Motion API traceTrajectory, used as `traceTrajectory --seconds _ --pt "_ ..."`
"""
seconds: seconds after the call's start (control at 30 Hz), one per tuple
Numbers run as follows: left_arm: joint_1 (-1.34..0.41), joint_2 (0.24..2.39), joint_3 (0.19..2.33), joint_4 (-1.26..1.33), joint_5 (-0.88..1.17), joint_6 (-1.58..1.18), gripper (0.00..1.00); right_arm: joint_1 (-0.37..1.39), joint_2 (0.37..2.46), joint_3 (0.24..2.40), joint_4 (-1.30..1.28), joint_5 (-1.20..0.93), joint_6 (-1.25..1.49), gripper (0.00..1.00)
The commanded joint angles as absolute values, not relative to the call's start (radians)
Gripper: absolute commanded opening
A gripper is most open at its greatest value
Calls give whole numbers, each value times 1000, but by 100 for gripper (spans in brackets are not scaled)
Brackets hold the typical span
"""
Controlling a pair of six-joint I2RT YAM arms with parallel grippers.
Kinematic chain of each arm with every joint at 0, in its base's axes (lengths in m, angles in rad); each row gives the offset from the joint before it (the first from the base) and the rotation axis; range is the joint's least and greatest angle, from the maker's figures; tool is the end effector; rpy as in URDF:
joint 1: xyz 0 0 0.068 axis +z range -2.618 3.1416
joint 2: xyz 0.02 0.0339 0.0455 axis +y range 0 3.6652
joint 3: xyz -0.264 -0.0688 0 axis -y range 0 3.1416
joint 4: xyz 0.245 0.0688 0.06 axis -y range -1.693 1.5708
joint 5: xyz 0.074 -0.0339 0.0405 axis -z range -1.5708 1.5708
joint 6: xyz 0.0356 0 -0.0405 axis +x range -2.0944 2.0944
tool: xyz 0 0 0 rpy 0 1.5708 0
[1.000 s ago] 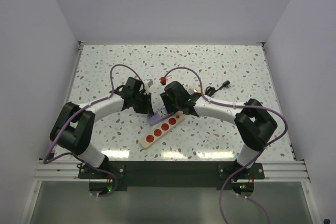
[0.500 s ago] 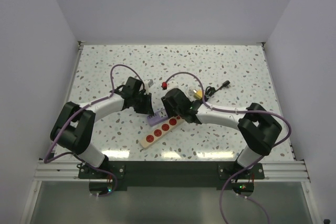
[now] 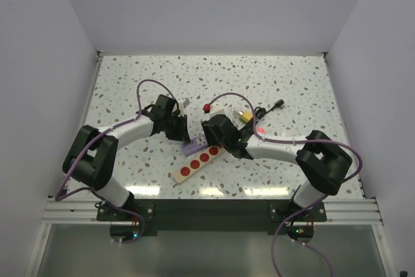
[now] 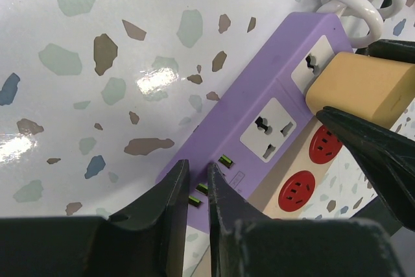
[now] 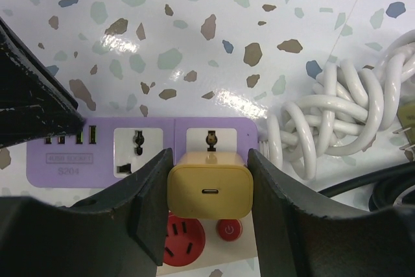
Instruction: Insert the plug
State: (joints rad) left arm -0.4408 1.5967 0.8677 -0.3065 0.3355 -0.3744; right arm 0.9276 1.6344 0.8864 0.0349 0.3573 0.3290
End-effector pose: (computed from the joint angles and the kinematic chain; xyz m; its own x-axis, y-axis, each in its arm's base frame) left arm 0.2703 -0.1405 0.1664 -0.9269 0.0555 -0.3712 0.2318 0.8623 -0.4501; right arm 0.2129 0.2633 0.1841 -0.5623 -0.2455 -0.7897 -0.4325 0.9012 0.0278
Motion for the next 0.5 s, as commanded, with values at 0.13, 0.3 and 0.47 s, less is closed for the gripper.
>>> traceTrajectory --seconds 0.13,0.3,0.47 --pt "-443 1657 856 -382 275 -356 20 986 1652 767 -117 373 400 0" --pt "-443 1667 865 -387 276 -354 20 997 1660 729 -95 371 429 0" --pt "-443 1677 880 -390 279 -354 20 1003 1670 687 -74 365 454 0"
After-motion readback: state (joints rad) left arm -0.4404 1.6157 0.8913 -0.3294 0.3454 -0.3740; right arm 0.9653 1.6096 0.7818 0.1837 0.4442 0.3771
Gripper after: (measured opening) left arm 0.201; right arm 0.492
